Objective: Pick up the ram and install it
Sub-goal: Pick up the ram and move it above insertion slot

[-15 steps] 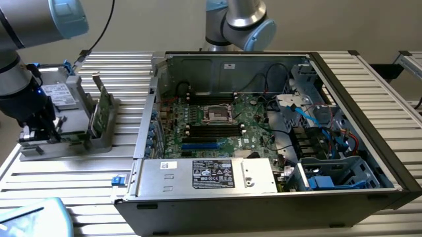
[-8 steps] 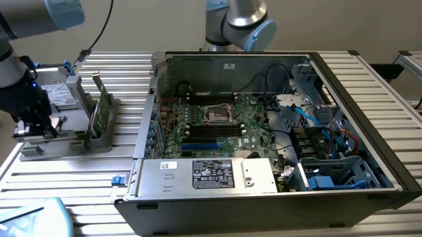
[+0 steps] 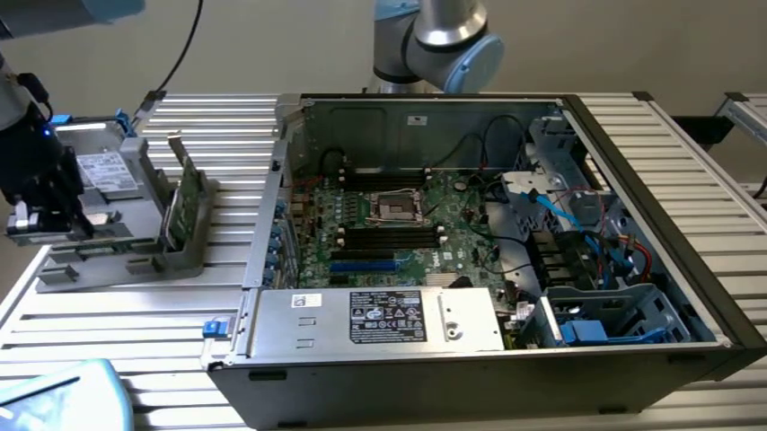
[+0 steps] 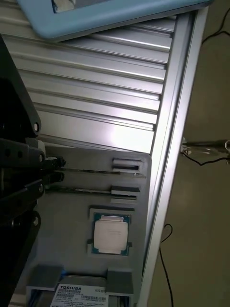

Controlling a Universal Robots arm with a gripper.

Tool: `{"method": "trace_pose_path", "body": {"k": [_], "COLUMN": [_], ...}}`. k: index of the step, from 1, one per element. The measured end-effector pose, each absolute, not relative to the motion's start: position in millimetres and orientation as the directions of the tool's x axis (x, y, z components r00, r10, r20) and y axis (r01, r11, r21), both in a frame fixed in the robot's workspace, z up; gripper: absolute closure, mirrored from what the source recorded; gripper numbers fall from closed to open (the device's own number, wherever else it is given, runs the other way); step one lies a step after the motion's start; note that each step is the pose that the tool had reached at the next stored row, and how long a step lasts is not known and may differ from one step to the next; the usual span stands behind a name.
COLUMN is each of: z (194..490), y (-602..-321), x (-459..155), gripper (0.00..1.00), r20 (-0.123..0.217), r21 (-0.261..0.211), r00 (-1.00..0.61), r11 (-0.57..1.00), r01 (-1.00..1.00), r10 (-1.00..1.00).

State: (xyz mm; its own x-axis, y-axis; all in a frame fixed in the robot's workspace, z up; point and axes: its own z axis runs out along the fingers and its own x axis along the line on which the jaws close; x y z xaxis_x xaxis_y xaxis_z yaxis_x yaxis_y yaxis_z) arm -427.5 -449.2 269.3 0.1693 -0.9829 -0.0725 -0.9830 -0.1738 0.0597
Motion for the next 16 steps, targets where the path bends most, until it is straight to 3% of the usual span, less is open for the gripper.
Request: {"method": "trace_pose_path", "body": {"k": [16], "z": [322], "y": [-453], "x": [-403], "gripper": [0.86], "r20": [-0.087], "r21": [0.093], "r00": [0.167], "r11": [-0.174], "r01": [-0.980], "r10": [-0.982]}}
